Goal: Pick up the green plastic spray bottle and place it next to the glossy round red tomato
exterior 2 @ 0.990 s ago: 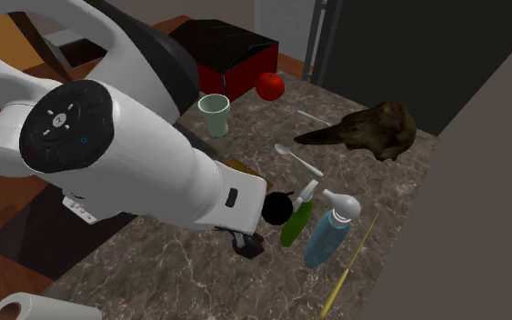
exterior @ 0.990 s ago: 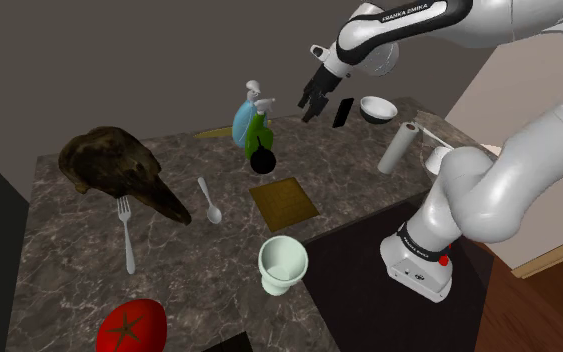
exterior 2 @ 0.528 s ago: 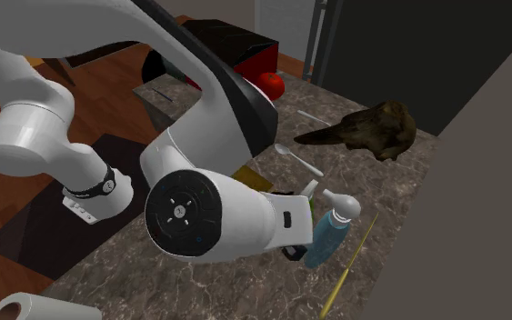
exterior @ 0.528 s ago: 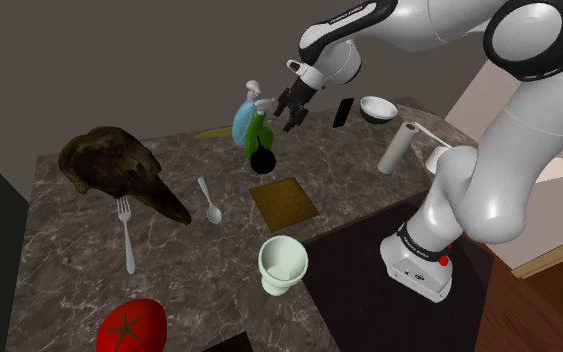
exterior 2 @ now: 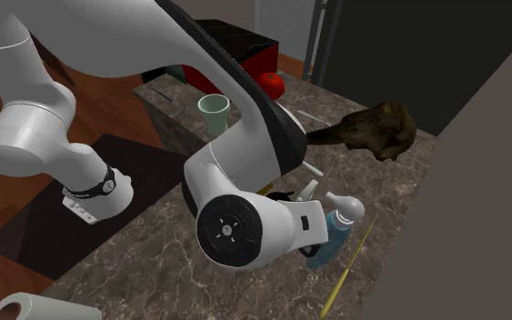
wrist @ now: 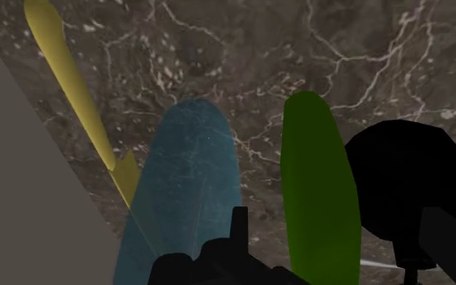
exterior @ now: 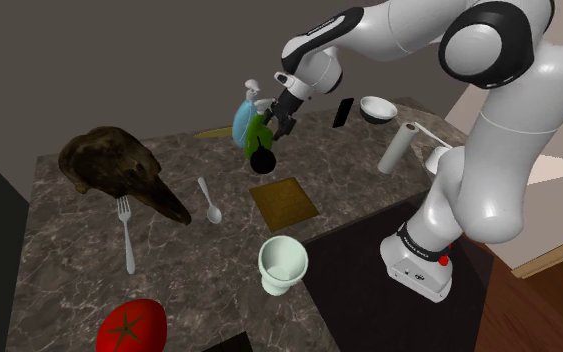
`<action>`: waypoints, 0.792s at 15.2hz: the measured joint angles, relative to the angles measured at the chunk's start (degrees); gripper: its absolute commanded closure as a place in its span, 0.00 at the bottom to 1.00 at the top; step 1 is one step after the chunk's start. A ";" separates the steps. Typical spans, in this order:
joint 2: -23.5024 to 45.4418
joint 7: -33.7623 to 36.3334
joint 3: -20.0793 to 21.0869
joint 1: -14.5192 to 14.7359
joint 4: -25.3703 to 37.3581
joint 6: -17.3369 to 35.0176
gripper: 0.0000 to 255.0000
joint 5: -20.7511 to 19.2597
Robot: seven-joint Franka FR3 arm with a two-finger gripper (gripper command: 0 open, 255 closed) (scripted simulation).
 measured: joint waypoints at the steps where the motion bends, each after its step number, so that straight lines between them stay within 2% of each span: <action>1: 0.47 -0.60 0.27 -0.10 0.17 0.64 0.00 1.03; 8: 1.64 -1.24 0.73 -0.20 0.41 0.80 0.00 2.11; 9: 1.77 -1.23 0.82 -0.15 0.41 0.75 1.00 2.15; 12: 1.93 -1.22 0.90 -0.15 0.48 0.67 1.00 2.19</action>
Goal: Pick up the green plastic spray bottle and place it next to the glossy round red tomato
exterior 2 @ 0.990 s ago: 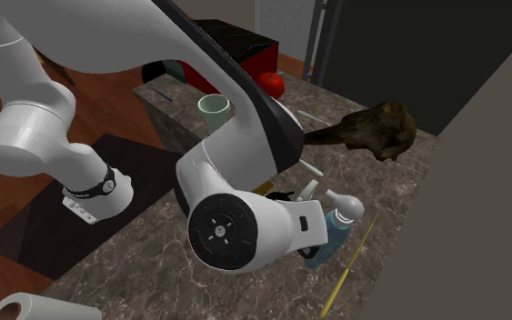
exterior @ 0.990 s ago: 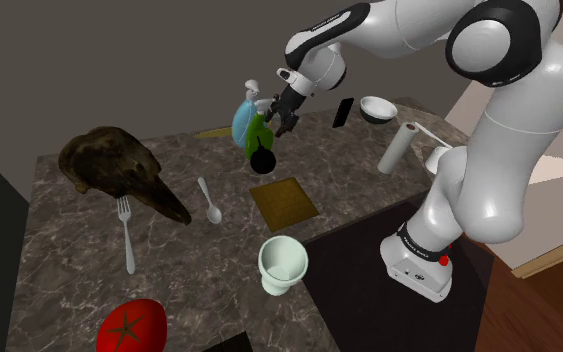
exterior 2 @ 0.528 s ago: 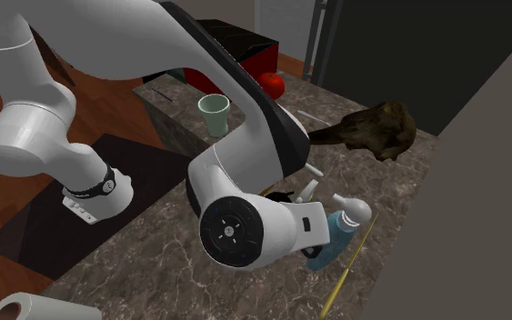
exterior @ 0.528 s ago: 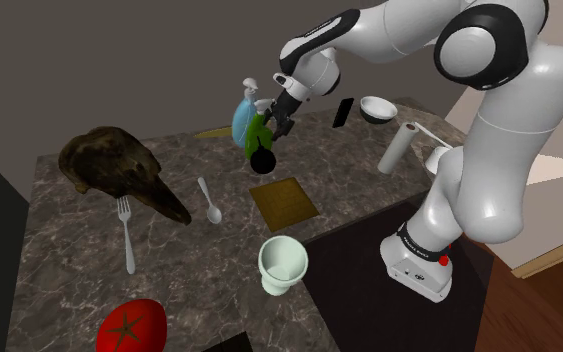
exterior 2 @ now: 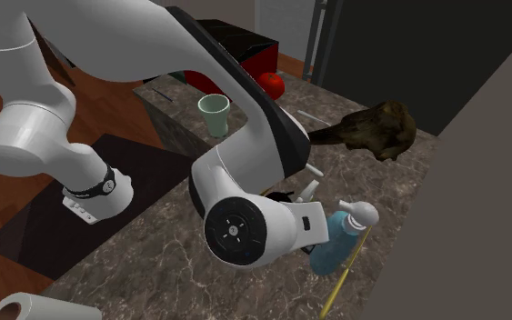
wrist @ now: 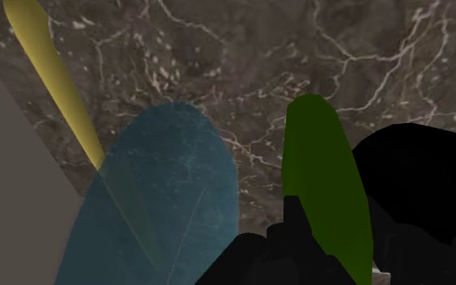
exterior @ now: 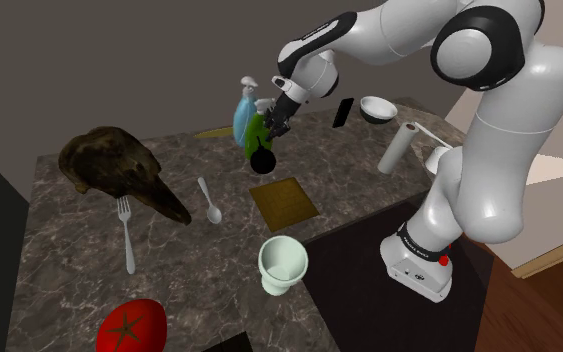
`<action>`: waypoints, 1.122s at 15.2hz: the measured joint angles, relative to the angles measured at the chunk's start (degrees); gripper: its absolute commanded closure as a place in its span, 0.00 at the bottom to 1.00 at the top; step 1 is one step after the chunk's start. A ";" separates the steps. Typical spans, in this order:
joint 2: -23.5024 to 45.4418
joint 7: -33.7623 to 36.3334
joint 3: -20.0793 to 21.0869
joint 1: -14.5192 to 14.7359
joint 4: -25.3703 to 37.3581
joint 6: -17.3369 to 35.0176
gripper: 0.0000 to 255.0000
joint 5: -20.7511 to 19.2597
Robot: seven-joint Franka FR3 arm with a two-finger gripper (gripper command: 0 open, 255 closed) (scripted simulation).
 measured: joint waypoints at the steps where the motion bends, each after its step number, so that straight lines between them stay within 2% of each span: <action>1: 0.01 0.00 0.01 0.00 0.00 -0.01 1.00 0.00; 8: -0.33 0.33 -0.14 0.12 -0.05 -0.10 1.00 -0.39; 17: -5.54 6.16 -2.24 1.78 0.29 -2.13 1.00 -6.84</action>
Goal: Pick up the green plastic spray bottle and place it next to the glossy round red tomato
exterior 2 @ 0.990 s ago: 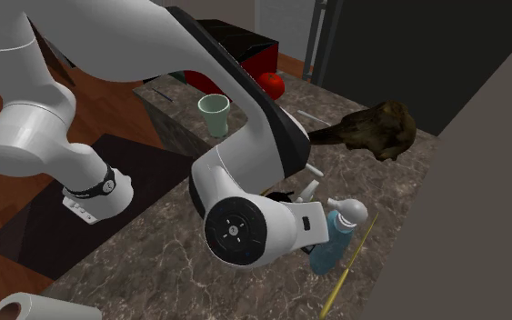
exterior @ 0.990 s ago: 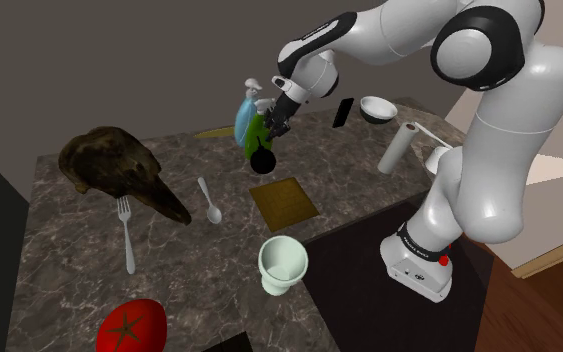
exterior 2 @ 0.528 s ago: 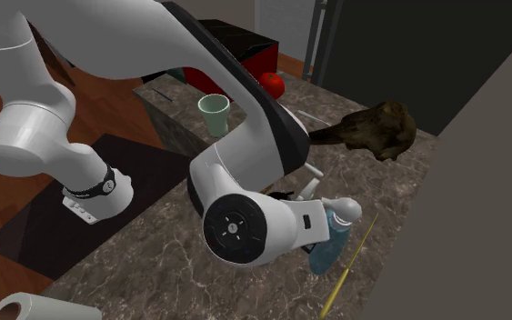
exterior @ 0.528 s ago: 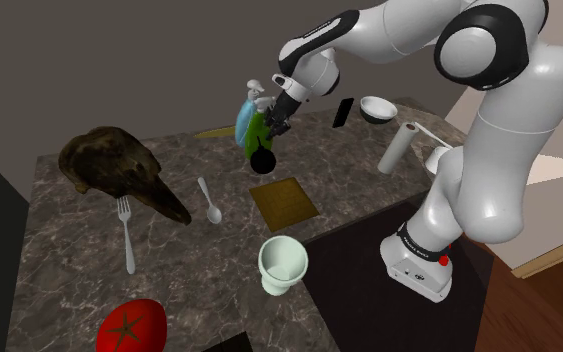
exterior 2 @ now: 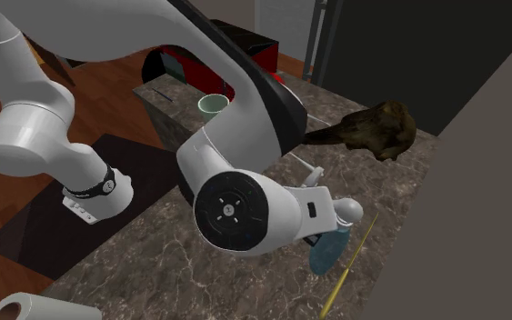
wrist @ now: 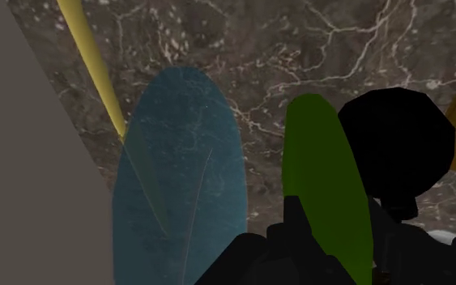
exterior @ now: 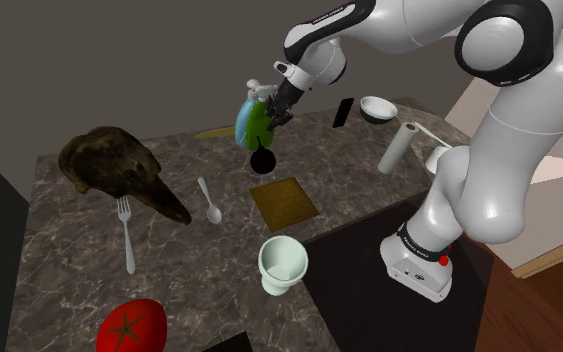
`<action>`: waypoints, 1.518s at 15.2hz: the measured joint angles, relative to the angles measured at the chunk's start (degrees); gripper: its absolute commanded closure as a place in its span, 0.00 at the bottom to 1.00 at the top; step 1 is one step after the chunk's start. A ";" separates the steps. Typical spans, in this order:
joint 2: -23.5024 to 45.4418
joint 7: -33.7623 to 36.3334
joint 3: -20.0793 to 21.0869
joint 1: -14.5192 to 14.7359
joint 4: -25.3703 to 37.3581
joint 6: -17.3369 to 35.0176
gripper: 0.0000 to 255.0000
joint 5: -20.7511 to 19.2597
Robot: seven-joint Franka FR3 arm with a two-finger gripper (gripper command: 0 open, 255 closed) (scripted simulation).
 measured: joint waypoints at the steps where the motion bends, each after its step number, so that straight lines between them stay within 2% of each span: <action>1: -0.43 0.51 -0.22 0.04 0.19 -0.36 1.00 -0.65; 10: -5.79 7.03 -1.59 1.40 1.52 -3.16 1.00 -7.44; 23: -10.96 14.79 -2.20 2.01 5.98 -8.84 1.00 -14.71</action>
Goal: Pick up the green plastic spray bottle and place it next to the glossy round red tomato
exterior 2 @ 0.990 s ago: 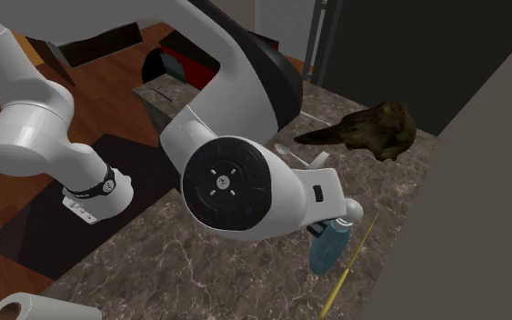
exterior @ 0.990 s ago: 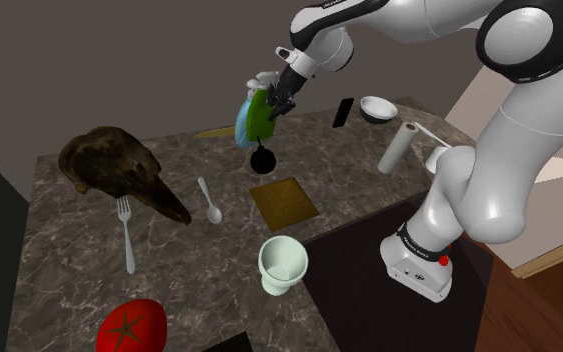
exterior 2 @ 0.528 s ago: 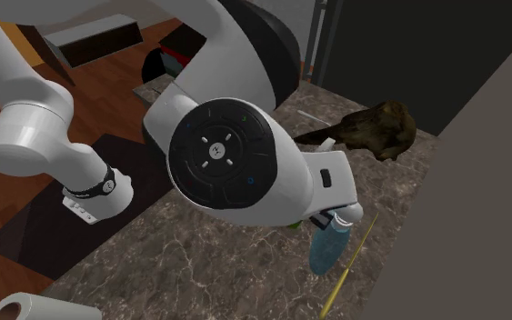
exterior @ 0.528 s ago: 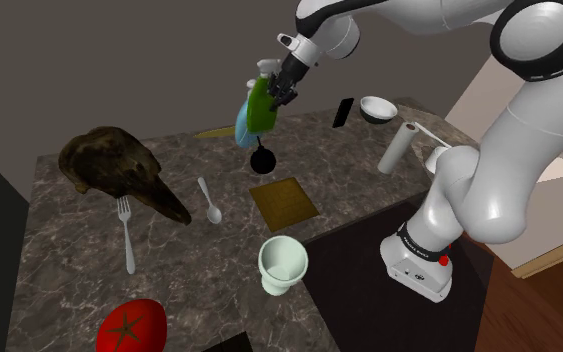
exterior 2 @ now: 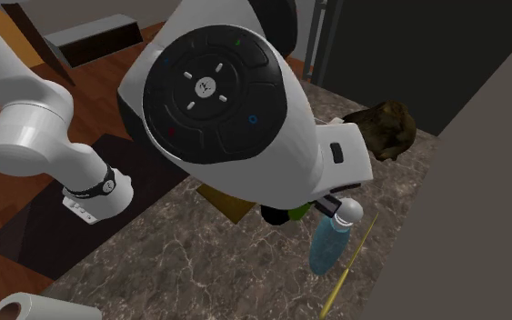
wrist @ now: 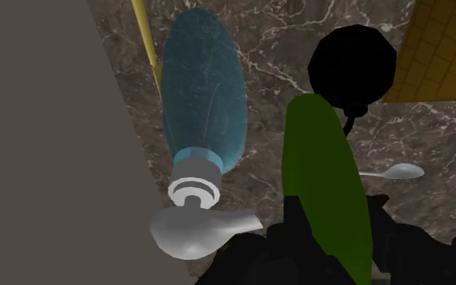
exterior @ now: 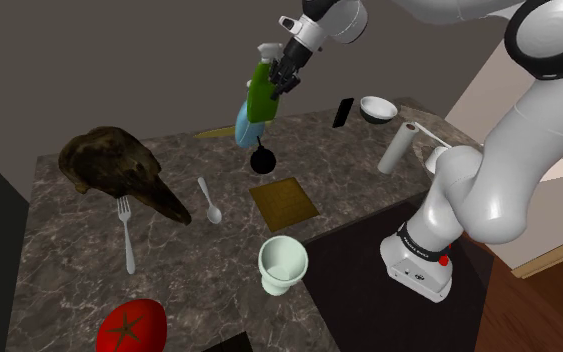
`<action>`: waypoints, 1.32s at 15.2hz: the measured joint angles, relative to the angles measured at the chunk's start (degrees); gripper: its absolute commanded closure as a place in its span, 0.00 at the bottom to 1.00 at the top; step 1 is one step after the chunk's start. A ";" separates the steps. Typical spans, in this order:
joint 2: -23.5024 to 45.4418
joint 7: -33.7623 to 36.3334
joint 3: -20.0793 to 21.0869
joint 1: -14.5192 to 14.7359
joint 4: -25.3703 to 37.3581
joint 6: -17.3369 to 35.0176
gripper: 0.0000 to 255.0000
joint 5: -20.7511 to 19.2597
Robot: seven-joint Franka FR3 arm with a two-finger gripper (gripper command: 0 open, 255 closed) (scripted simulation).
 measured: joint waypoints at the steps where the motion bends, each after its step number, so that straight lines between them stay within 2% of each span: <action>1: -0.58 0.66 0.04 0.08 0.17 -0.35 1.00 -0.63; 20: -4.20 9.18 0.20 0.05 10.88 -11.44 1.00 -6.43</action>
